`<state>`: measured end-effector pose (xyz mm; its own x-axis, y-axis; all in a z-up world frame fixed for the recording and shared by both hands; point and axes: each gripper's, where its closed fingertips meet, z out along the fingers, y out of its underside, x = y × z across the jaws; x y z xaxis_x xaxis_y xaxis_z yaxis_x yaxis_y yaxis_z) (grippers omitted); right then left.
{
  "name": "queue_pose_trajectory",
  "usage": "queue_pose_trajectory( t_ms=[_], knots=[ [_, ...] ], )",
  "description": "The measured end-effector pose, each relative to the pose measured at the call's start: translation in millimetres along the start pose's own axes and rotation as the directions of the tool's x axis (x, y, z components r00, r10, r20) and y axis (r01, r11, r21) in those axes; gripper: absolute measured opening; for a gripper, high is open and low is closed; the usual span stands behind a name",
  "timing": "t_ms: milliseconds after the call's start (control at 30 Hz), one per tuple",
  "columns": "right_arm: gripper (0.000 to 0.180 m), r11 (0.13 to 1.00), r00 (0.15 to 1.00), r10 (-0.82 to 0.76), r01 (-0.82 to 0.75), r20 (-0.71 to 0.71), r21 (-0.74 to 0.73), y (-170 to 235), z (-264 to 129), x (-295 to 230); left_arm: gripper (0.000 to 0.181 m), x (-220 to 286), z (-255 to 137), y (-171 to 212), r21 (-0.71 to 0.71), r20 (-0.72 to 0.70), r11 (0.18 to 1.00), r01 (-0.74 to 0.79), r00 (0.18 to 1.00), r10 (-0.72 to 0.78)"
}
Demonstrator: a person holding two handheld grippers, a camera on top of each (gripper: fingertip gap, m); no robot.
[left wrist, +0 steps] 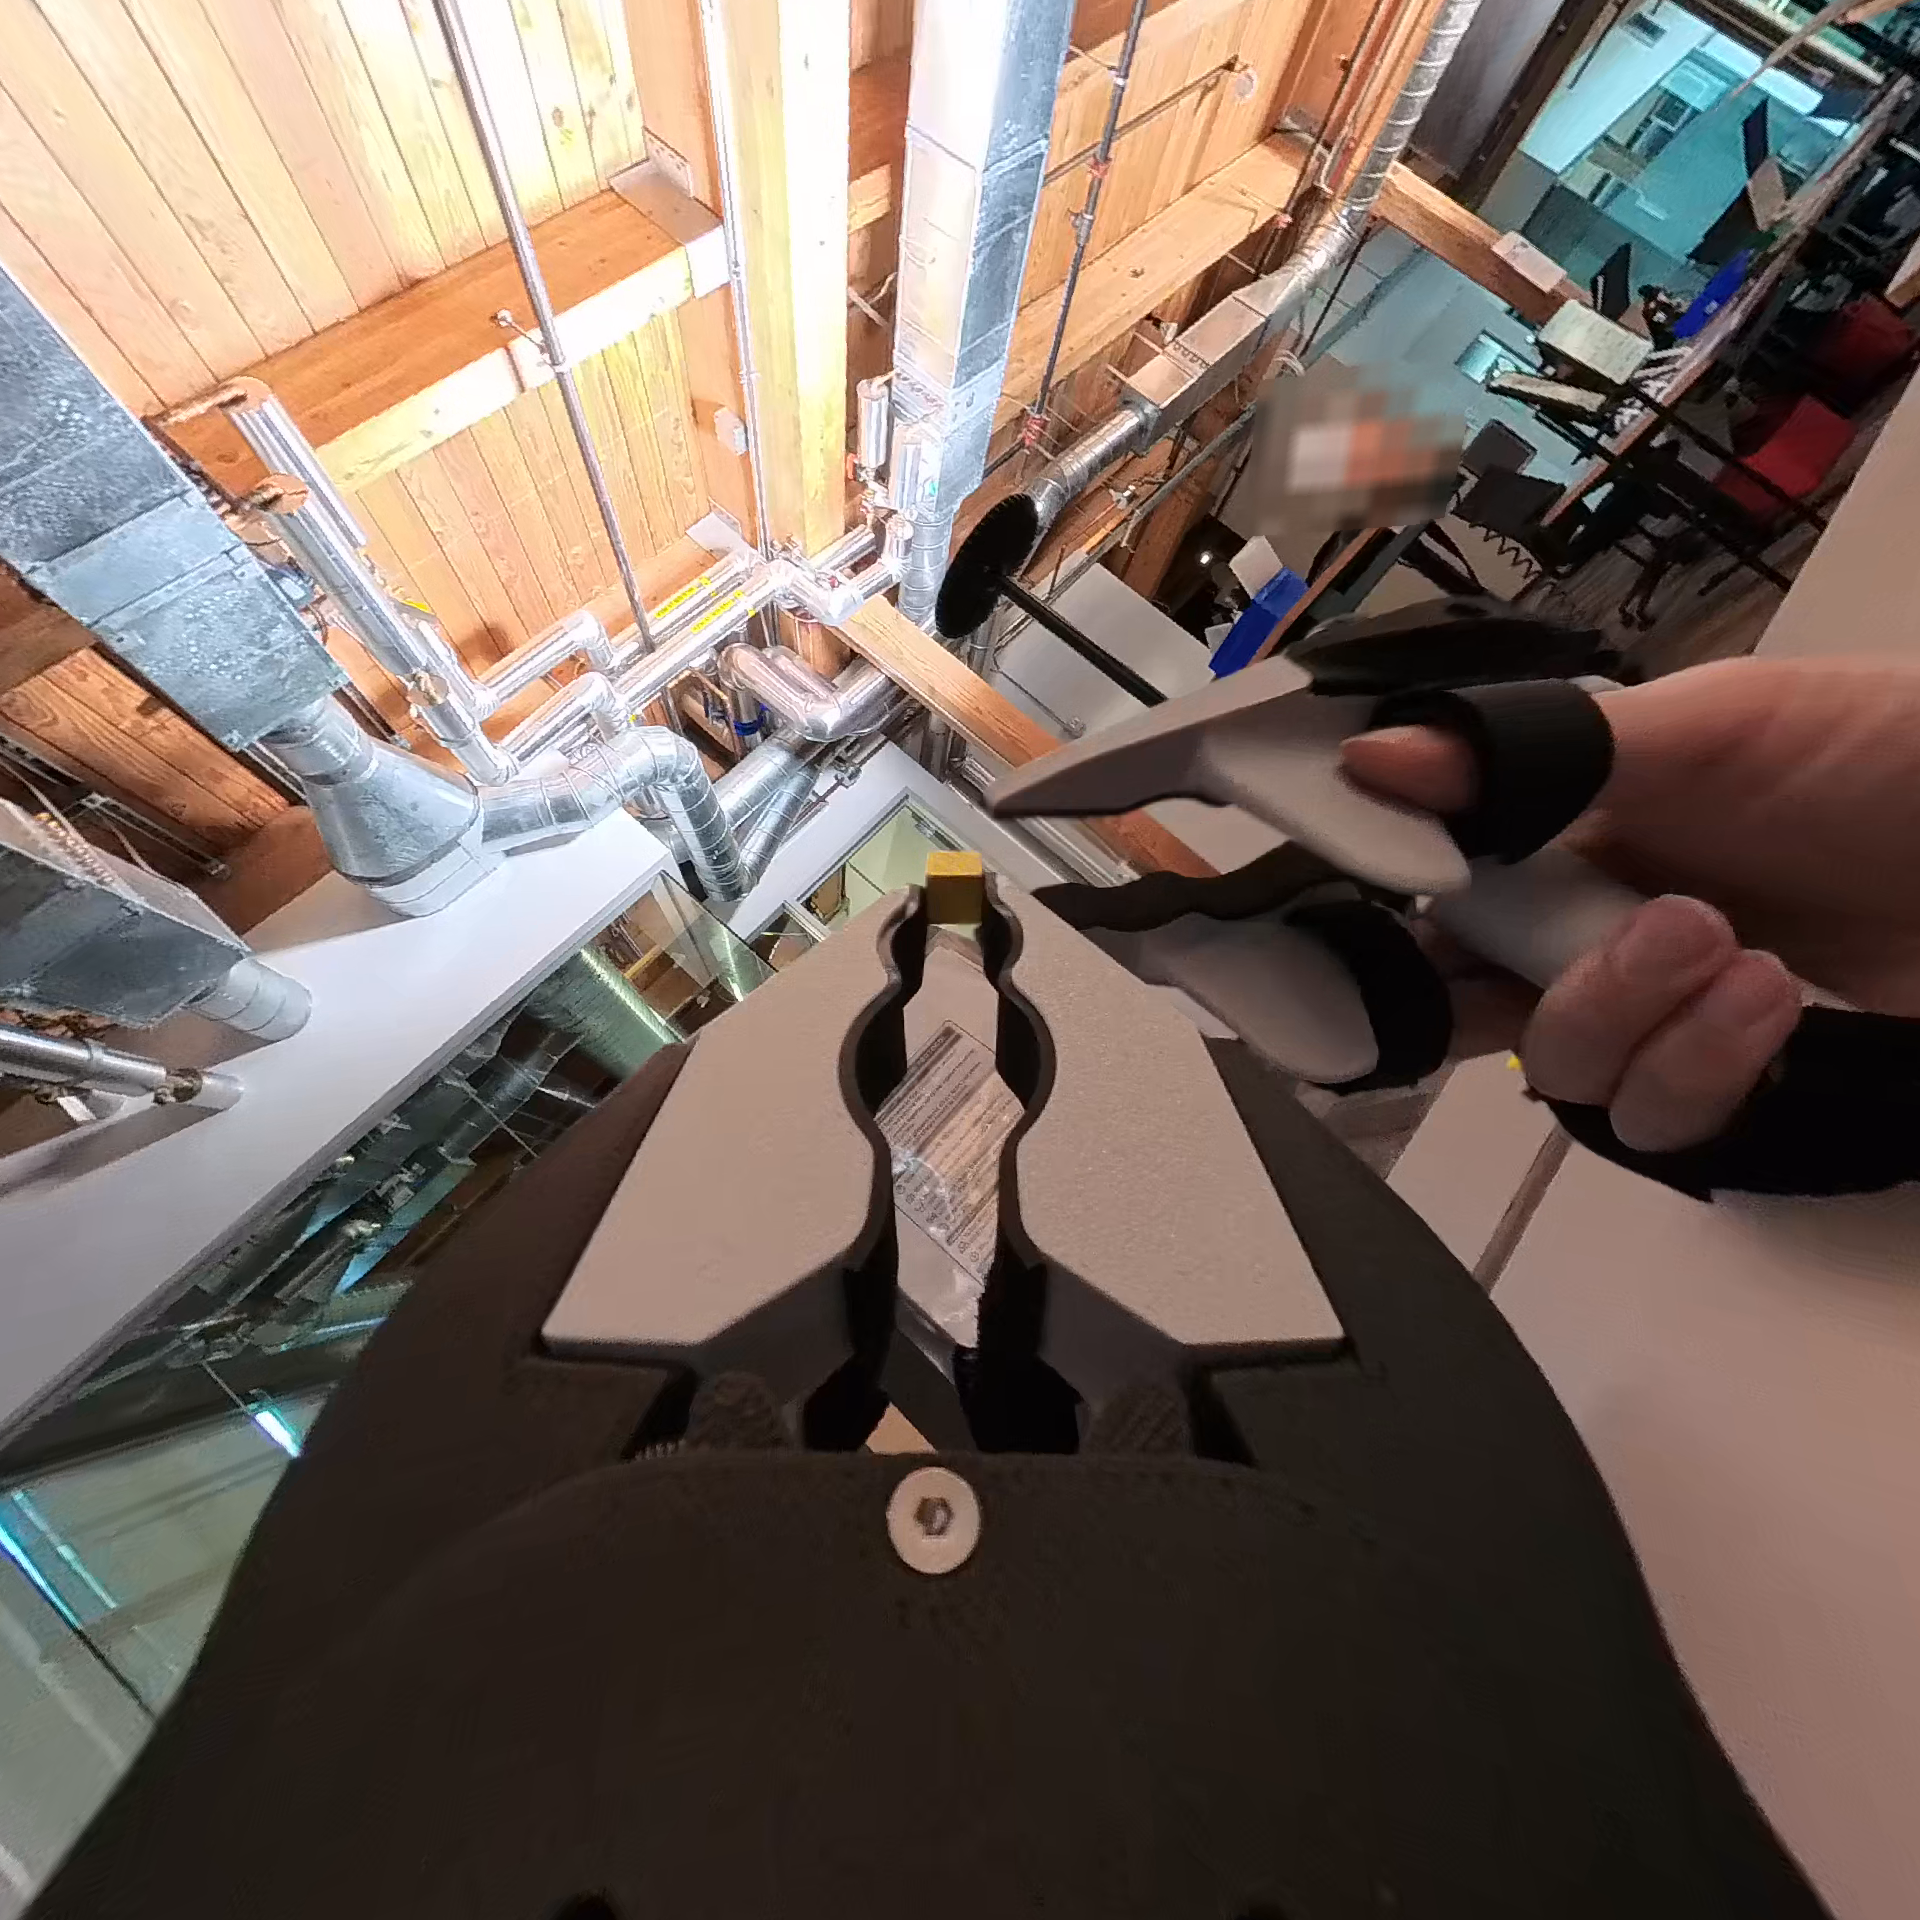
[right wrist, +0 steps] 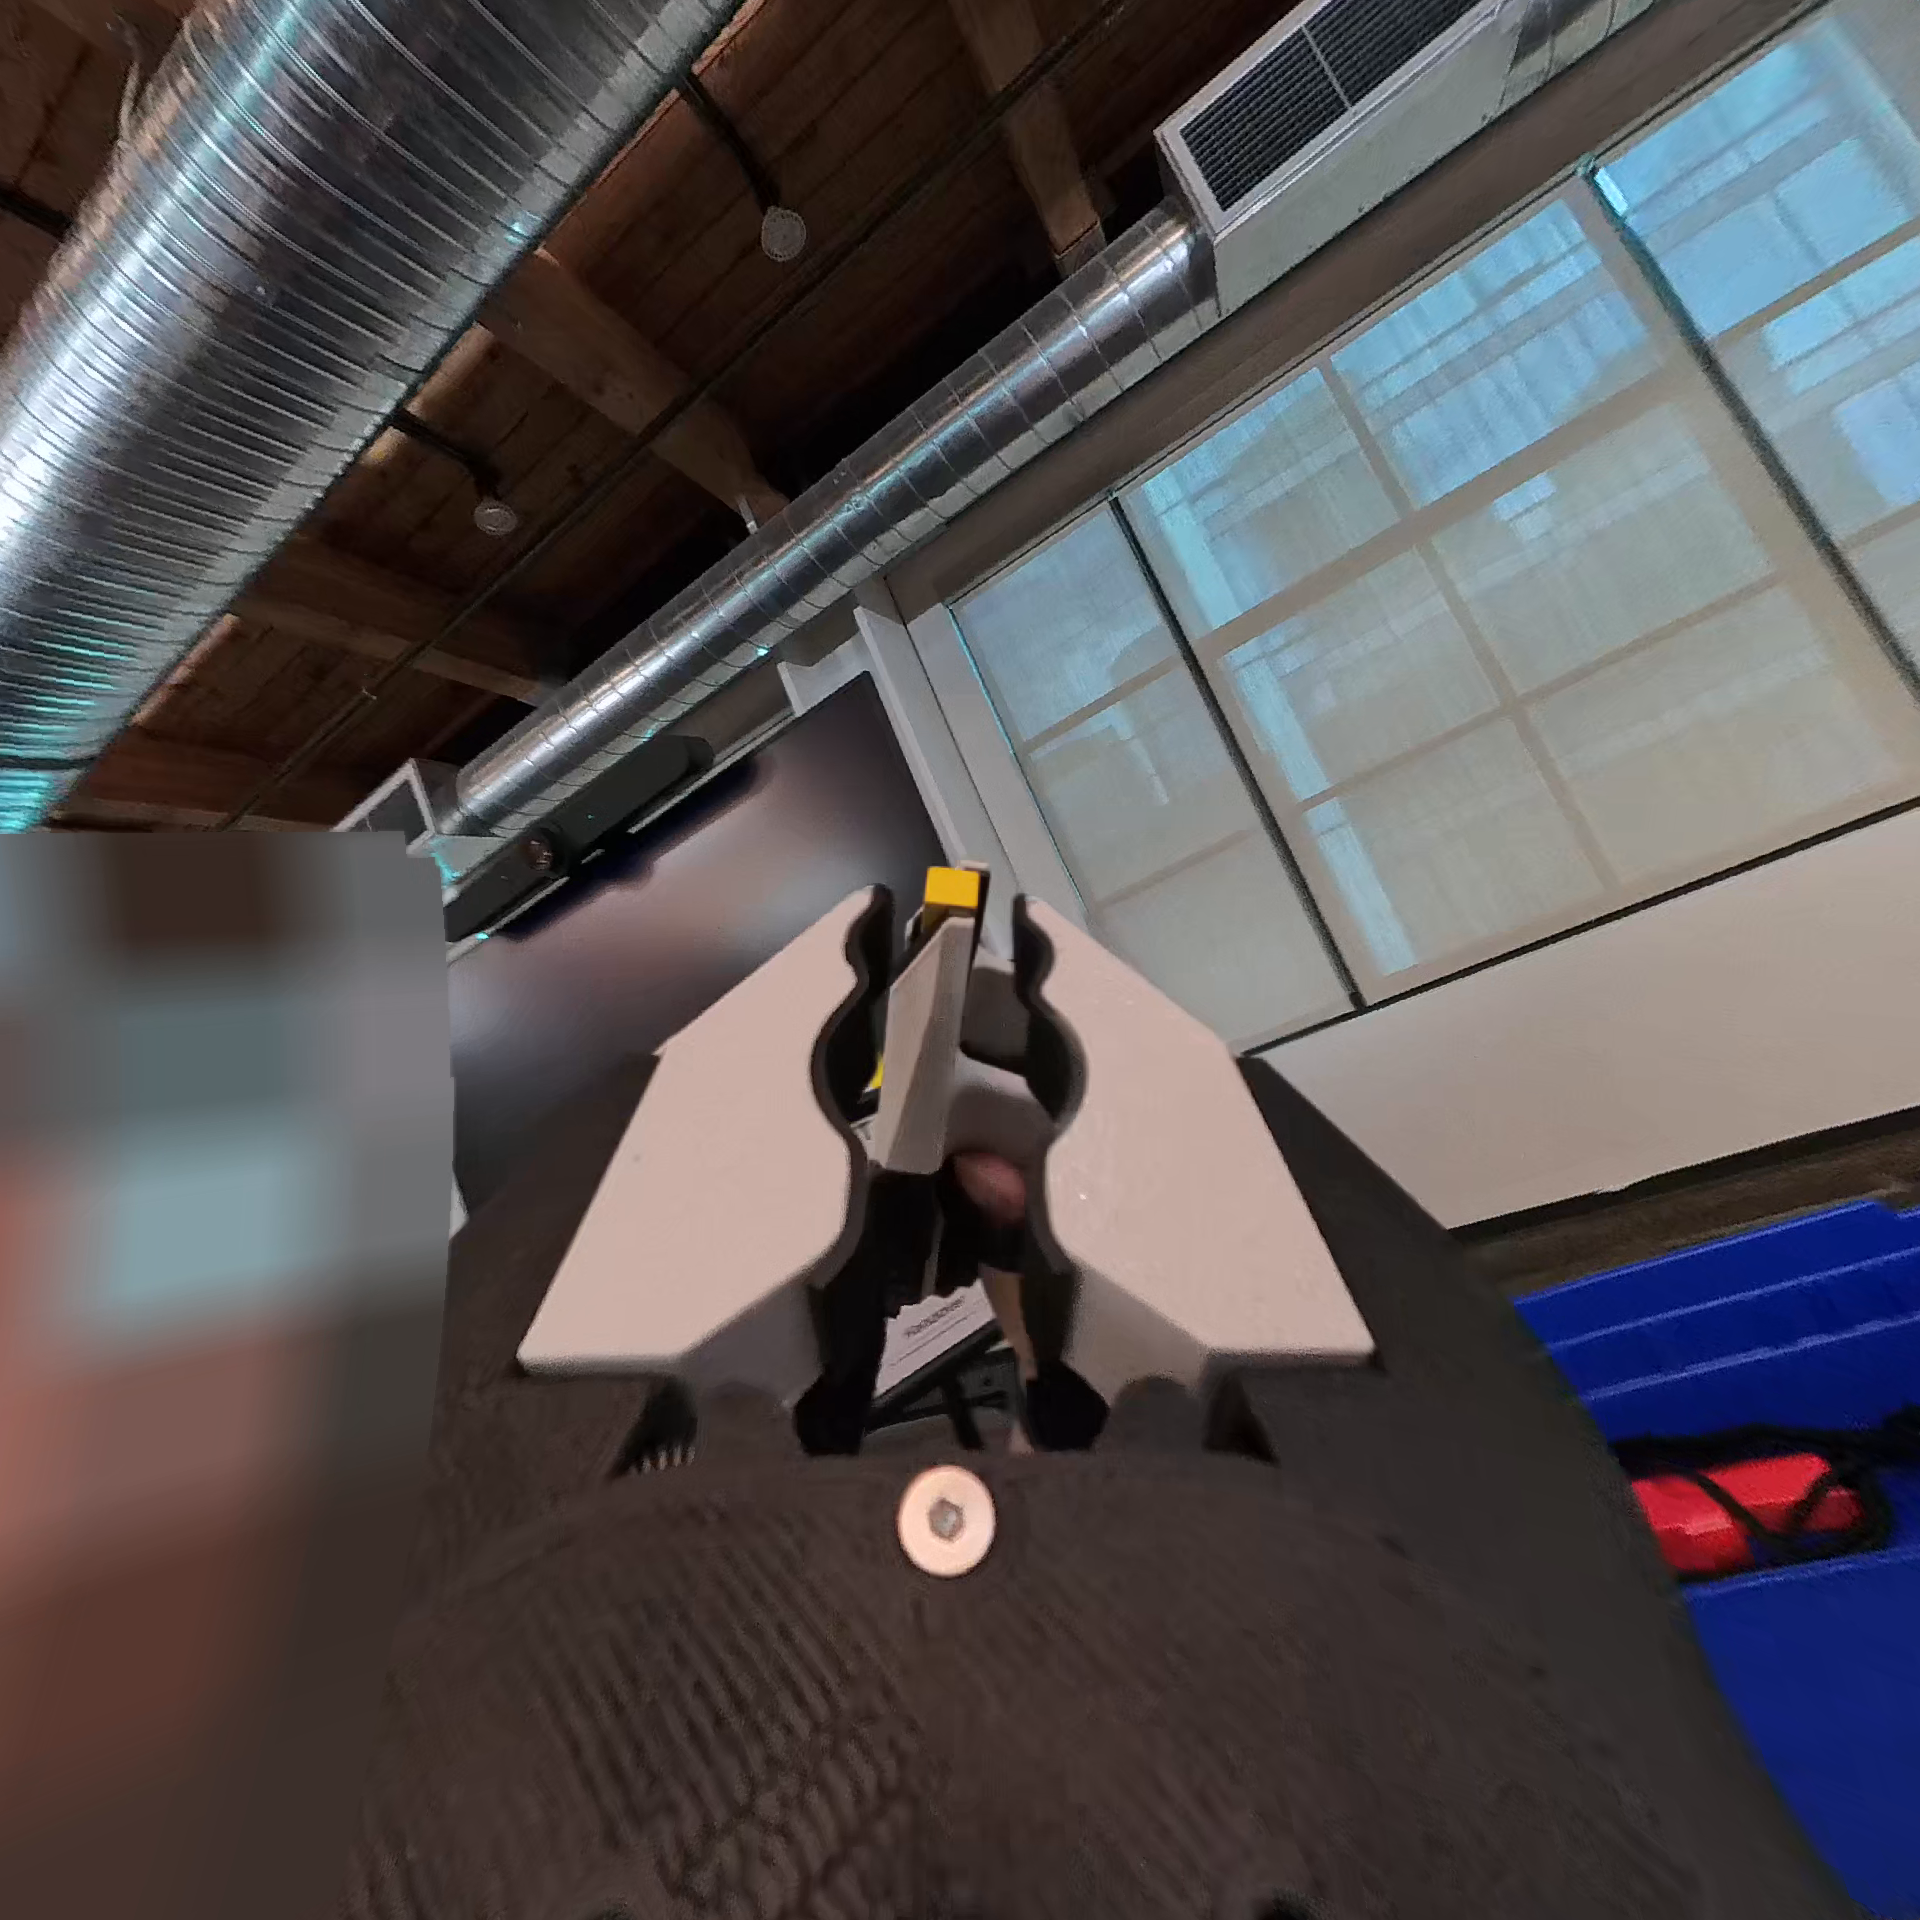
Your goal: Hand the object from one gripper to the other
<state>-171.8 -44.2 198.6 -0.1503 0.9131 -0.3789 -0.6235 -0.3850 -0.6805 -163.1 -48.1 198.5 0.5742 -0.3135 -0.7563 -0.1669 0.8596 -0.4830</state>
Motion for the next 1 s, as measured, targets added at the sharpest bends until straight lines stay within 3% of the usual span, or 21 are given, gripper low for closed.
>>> queue_pose_trajectory(
  t_ms=[67, 167, 233, 300, 400, 500, 600, 667, 733, 867, 1000],
  knots=[
    [0.028, 0.997, 0.997, -0.078, 0.078, -0.03, 0.004, -6, -3, -1, 0.008, -7, -2, 1, 0.0, -0.002, 0.998, 0.063, 0.998, -0.063],
    [0.027, 0.964, 0.959, -0.266, 0.266, -0.095, -0.014, -14, -8, -2, 0.008, -19, -4, 6, -0.005, -0.045, 0.961, 0.276, 0.96, -0.276],
    [0.027, 0.904, 0.89, -0.428, 0.424, -0.156, -0.061, -17, -12, -2, 0.008, -21, -5, 10, -0.03, -0.129, 0.882, 0.47, 0.873, -0.47],
    [0.027, 0.793, 0.768, -0.609, 0.592, -0.198, -0.141, -16, -14, -1, 0.008, -18, -7, 11, -0.097, -0.251, 0.74, 0.665, 0.703, -0.665],
    [0.026, 0.517, 0.483, -0.856, 0.795, -0.184, -0.319, -7, -16, 2, 0.008, -12, -18, 6, -0.214, -0.428, 0.506, 0.836, 0.385, -0.818],
    [0.026, 0.203, 0.226, -0.974, 0.856, -0.009, -0.476, 19, -14, 4, 0.008, 2, -29, 16, -0.415, -0.468, 0.379, 0.827, 0.163, -0.868],
    [0.026, -0.12, -0.049, -0.989, 0.825, 0.142, -0.552, 33, -16, 7, 0.008, 16, -39, 26, -0.563, -0.445, 0.306, 0.768, 0.031, -0.895],
    [0.026, -0.261, -0.163, -0.962, 0.785, 0.22, -0.562, 41, -16, 9, 0.008, 19, -40, 32, -0.598, -0.418, 0.276, 0.753, 0.002, -0.909],
    [0.026, -0.311, -0.198, -0.947, 0.765, 0.252, -0.564, 46, -14, 11, 0.008, 27, -42, 34, -0.635, -0.407, 0.269, 0.724, -0.017, -0.913],
    [0.026, -0.318, -0.17, -0.939, 0.76, 0.299, -0.567, 58, -13, 15, 0.008, 36, -45, 25, -0.678, -0.425, 0.242, 0.694, -0.102, -0.9],
    [0.018, -0.311, -0.161, -0.94, 0.769, 0.302, -0.558, 60, -12, 14, 0.008, 41, -48, 23, -0.696, -0.434, 0.251, 0.673, -0.116, -0.893]
  ],
)
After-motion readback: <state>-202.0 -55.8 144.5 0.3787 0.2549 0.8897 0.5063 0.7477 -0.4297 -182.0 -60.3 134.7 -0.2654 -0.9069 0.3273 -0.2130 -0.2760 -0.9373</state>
